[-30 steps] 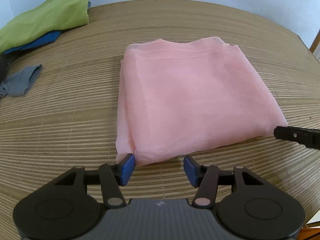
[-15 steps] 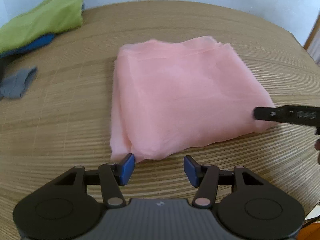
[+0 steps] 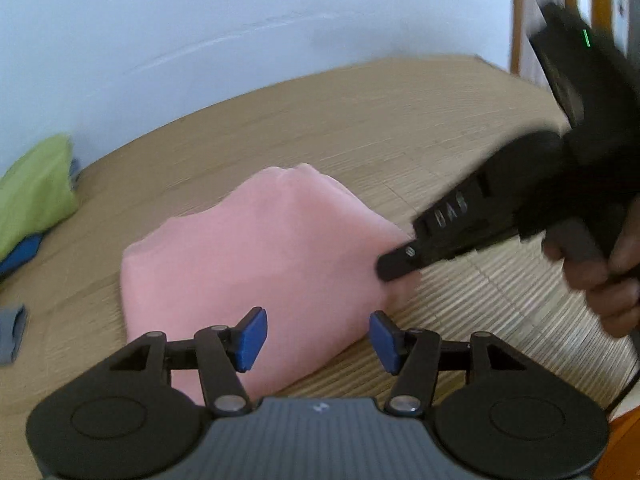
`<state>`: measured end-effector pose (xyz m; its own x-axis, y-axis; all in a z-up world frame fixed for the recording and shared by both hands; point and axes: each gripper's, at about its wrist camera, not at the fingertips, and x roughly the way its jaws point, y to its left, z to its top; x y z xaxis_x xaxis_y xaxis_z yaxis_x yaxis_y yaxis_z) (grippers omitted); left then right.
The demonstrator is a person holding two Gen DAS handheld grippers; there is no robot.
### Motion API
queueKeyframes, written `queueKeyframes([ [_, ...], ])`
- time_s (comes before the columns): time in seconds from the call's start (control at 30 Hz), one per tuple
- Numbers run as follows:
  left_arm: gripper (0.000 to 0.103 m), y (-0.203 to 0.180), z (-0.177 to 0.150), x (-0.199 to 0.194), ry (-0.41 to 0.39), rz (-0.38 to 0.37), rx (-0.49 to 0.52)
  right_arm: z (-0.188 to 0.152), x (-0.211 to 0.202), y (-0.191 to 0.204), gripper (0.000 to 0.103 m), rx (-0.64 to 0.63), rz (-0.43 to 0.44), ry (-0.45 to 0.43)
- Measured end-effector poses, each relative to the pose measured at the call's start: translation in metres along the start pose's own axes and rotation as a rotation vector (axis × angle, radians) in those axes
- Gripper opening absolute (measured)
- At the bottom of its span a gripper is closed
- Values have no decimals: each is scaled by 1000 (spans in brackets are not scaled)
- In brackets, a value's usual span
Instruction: Fold clothes
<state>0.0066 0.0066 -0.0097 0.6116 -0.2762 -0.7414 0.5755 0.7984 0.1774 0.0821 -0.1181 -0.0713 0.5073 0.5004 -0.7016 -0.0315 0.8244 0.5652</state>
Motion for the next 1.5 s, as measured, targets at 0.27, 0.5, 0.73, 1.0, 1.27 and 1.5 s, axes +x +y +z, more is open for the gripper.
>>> queueKeyframes([
  [0.27,29,-54,9,58,-41,95,152,14,-8,3,7,-37,92,46],
  [0.5,5,-22,15,38,-108,79,-118,39,-31,-12,36,-97,130,-34],
  [0.73,5,-6,14,16,-117,59,-258,68,19,-82,81,324,184,76],
  [1.0,5,-10,11,4,-98,24,-270,80,50,-63,80,370,246,43],
  [1.27,6,-4,10,8,-111,-93,-272,83,36,-56,7,204,147,-28],
  [1.5,6,21,6,4,-172,-207,-358,90,-1,-38,6,79,39,-145],
])
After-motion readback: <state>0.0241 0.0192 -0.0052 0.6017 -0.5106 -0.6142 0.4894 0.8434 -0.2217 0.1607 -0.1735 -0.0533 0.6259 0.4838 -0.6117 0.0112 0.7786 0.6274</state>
